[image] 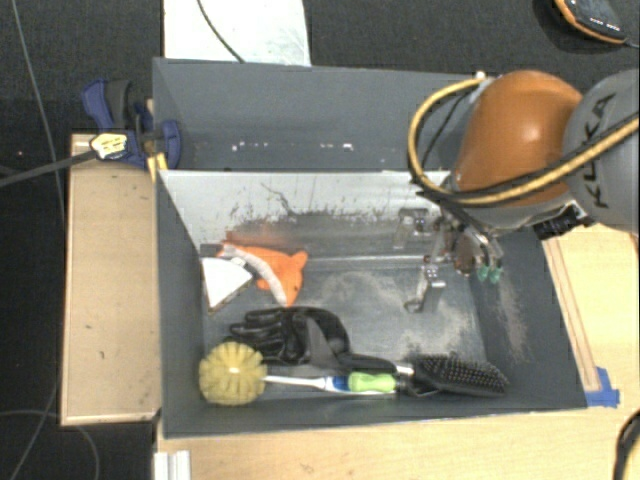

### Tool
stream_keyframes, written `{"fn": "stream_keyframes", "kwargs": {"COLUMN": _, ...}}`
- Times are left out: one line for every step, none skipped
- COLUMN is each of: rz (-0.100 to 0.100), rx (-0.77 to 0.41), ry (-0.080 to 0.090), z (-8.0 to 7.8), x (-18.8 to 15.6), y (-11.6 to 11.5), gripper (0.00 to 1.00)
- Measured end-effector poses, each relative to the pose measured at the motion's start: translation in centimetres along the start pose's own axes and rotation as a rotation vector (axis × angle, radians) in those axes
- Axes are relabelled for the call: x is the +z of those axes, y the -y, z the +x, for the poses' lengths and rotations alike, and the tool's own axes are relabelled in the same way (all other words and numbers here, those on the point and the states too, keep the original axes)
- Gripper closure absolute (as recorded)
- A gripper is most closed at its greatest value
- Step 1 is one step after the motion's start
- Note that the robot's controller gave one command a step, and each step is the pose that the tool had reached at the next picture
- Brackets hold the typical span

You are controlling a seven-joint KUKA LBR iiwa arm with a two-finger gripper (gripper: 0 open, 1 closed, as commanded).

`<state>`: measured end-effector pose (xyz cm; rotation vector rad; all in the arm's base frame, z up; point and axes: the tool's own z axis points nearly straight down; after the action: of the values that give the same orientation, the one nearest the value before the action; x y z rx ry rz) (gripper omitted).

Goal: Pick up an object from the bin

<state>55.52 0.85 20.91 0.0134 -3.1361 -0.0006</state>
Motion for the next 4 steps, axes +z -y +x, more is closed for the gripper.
{"fn": "stream_keyframes", "kwargs": {"rz": 0.000, "rx": 0.000, "ry": 0.009, "z": -0.2, "x": -0.5, "y": 0.0, "gripper": 0.00}}
{"fn": "stream_keyframes", "kwargs": {"rz": -0.002, "rx": -0.058, "ry": 0.008, "z": 1.3, "x": 11.5, "y": -12.6, "gripper": 0.00}}
{"fn": "stream_keyframes", "kwargs": {"rz": -0.001, "rx": 0.024, "ry": 0.007, "z": 5.7, "x": 7.0, "y": -12.6, "gripper": 0.00}}
{"fn": "stream_keyframes", "kwargs": {"rz": -0.001, "rx": -0.149, "ry": 0.009, "z": 4.3, "x": 11.0, "y": -23.7, "gripper": 0.00}}
